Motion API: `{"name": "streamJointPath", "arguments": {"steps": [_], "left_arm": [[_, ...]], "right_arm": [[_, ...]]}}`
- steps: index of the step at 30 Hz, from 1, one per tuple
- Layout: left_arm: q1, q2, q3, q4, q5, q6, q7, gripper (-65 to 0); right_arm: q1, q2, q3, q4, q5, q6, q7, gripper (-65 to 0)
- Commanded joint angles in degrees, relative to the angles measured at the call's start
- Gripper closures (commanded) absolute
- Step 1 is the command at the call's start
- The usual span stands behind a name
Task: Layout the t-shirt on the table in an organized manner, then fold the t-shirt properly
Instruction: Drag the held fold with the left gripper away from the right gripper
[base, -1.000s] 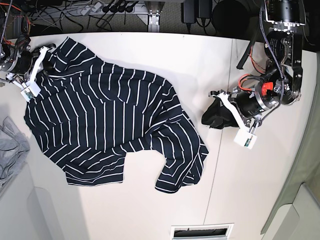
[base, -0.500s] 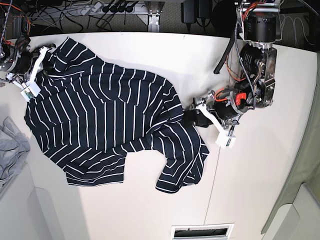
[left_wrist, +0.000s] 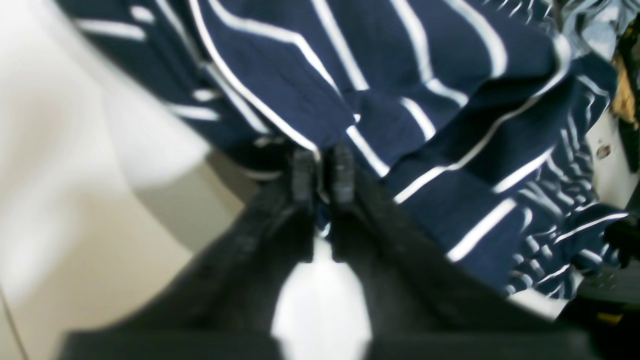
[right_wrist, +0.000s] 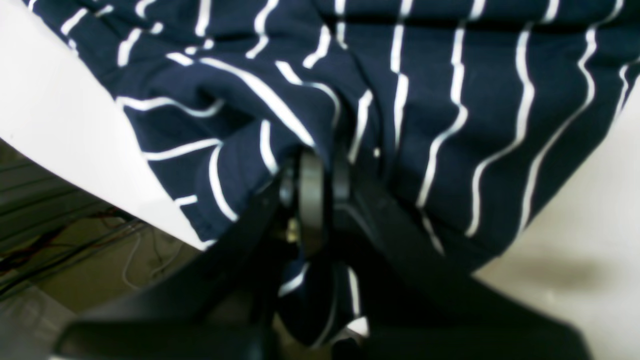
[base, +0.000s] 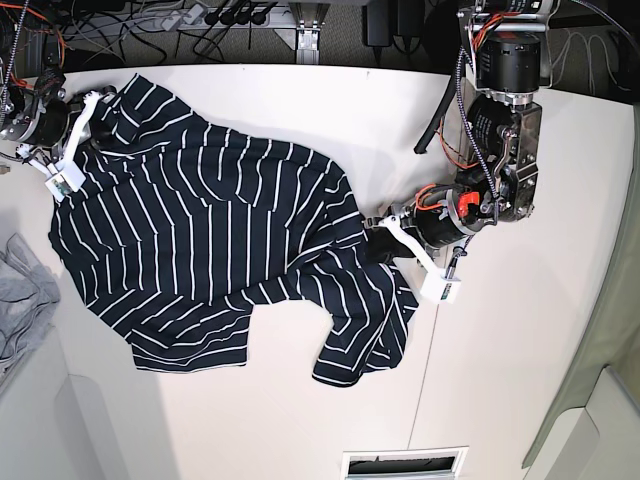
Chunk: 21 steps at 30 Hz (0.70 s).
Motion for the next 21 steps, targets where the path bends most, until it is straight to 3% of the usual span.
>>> {"name": "streamJointPath", "arguments": {"steps": [1,5,10,21], "left_arm": [[-1.7,-0.1,0.0,1.5,-1.2,-1.1,-0.2,0.0],[-2.0,-1.9,-0.5,7.0,-4.3,-3.3,5.2,0.0],[-1.3,-6.8,-0.5,15.5,-9.0,-4.1,11.6,0.0],[6.1,-22.6,-1.7,18.9,-10.4,-4.1,12.8,0.0]], "right_arm": [[0.4,1.1,0.6,0.7,0.5,0.2,0.7,0.0],[0.4,1.1,0.6,0.7,-0.8,0.2,0.7,0.0],[0.4,1.1,0.6,0.6,-1.1,0.2,0.7,0.0],[0.6,1.2,0.6,-1.5,-3.6,0.2,1.8,0.0]]}}
